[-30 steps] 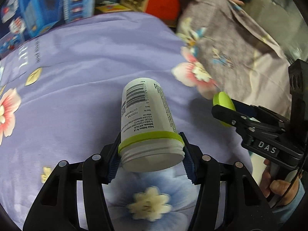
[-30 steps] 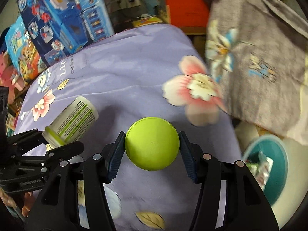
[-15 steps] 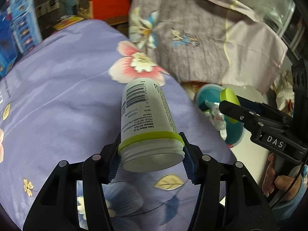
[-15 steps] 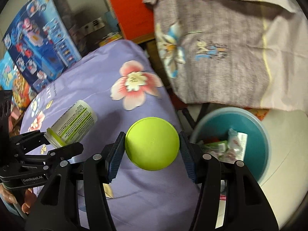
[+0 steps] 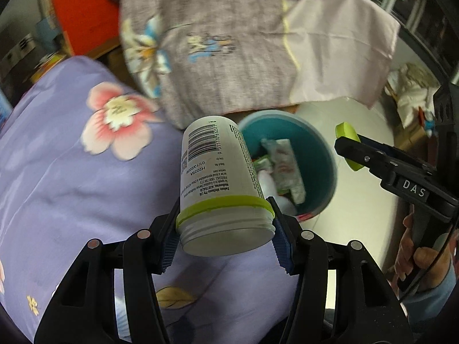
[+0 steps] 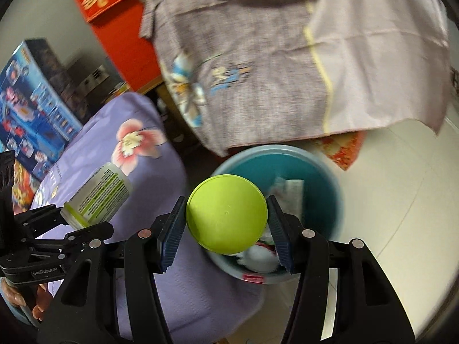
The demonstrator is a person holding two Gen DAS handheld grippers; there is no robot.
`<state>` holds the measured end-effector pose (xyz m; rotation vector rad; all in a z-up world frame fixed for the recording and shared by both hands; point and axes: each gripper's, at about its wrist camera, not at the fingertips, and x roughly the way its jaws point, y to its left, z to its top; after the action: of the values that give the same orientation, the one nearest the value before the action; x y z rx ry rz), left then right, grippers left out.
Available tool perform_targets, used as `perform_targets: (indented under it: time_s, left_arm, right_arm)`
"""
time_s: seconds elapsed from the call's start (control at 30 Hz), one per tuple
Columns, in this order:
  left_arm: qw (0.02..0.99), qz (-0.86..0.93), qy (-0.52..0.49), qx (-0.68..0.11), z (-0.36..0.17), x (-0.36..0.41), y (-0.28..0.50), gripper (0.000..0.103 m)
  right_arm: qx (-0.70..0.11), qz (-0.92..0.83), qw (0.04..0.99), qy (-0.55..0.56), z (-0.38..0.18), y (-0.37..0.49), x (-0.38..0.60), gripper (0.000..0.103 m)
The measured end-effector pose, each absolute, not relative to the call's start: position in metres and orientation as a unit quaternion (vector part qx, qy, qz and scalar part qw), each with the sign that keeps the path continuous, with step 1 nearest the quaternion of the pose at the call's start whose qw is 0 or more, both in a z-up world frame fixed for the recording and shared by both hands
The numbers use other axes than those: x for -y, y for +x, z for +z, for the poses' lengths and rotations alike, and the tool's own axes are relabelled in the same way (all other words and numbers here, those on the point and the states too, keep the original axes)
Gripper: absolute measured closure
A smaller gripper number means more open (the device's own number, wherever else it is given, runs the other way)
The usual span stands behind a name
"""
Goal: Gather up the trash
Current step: 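Carry the bottle and lid over the bin and open the left gripper, then open the right gripper to drop the yellow-green lid into the bin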
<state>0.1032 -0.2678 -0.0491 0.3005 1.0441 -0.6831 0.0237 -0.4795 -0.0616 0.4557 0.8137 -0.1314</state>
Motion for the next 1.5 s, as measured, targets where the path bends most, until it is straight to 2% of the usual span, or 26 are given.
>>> perform_targets:
  time_s: [0.4, 0.87, 1.23, 1.5]
  left_arm:
    - [0.76, -0.367, 0.182, -0.504, -0.074, 0.346, 0.096, 0.046]
    - [0.706, -0.397, 0.197, -0.552, -0.124, 0.396, 0.1, 0.046]
    - [0.726, -0.37, 0.195, -0.546, -0.121, 0.385, 0.109, 0.017]
    - [0.746, -0.337, 0.173, -0.548, -0.116, 0.353, 0.121, 0.011]
  right_arm:
    - [-0.393, -0.09, 0.877, 0.261, -0.084, 0.007, 0.522, 0.049]
    - [-0.417, -0.108, 0.861, 0.272, -0.101, 0.014, 0.545, 0.049]
    - [-0.431, -0.095, 0.856, 0.268, -0.108, 0.028, 0.541, 0.049]
    - [-0.448, -0.068, 0.853, 0.259, -0.116, 0.051, 0.521, 0.049]
